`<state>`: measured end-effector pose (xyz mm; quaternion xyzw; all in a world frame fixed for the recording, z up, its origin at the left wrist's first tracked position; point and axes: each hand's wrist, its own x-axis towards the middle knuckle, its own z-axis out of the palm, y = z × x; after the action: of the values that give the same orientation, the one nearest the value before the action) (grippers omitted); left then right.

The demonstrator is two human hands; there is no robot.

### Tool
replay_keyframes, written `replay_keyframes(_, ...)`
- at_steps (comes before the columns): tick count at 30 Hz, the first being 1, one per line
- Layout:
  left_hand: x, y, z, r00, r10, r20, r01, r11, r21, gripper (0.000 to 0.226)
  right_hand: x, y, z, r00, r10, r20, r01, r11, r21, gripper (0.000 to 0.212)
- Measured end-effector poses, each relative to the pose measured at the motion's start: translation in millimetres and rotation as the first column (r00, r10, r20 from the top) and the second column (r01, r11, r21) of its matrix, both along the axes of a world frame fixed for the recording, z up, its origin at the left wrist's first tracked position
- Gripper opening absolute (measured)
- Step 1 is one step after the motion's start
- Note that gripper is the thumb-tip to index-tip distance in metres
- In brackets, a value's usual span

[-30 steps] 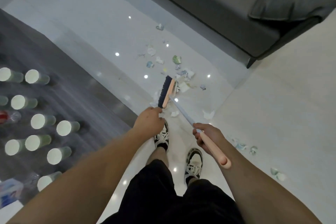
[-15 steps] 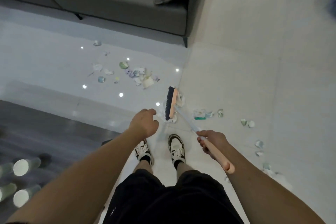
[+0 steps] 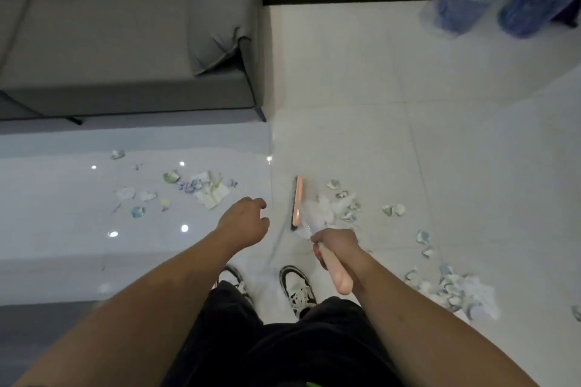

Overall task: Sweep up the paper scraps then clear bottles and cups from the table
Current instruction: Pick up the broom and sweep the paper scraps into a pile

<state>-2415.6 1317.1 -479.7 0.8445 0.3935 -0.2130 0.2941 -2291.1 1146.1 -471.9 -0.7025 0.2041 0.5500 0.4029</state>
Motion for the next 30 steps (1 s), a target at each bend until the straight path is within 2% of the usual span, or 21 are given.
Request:
replay_keyframes(4,-54,58,9,0.992,0.129,0.003,-0.129,0.991,0.02,0.047,-41,81,10,0.996,0.093,-0.001,-0.093,0.993,0.067,0.018)
replay_keyframes(8,-143,132,8,0.942,0.334,-0.002,-0.334,0.942,0.027,0.047,-99,188,16,0.949,0.315,0.023,-0.316,0.942,0.113,0.021)
replay_keyframes(10,-195,172,4,0.899,0.438,-0.012,-0.437,0.899,0.028,0.047,-134,244,17,0.907,0.42,0.033,-0.42,0.896,0.147,0.019)
replay_keyframes(14,-297,250,-3,0.796,0.606,-0.013,-0.606,0.796,0.003,0.047,-211,358,18,0.834,0.552,-0.013,-0.538,0.817,0.209,0.029)
replay_keyframes(20,-425,342,11,0.666,0.745,-0.025,-0.745,0.667,0.02,0.047,-321,499,30,0.696,0.715,-0.066,-0.692,0.692,0.207,0.015)
replay_keyframes(27,-507,399,3,0.492,0.87,-0.036,-0.871,0.491,-0.029,0.045,-415,620,17,0.552,0.829,-0.088,-0.804,0.558,0.206,0.01)
replay_keyframes(30,-535,410,-8,0.4,0.913,-0.084,-0.917,0.398,-0.032,0.048,-454,664,-6,0.448,0.888,-0.102,-0.867,0.46,0.194,0.01)
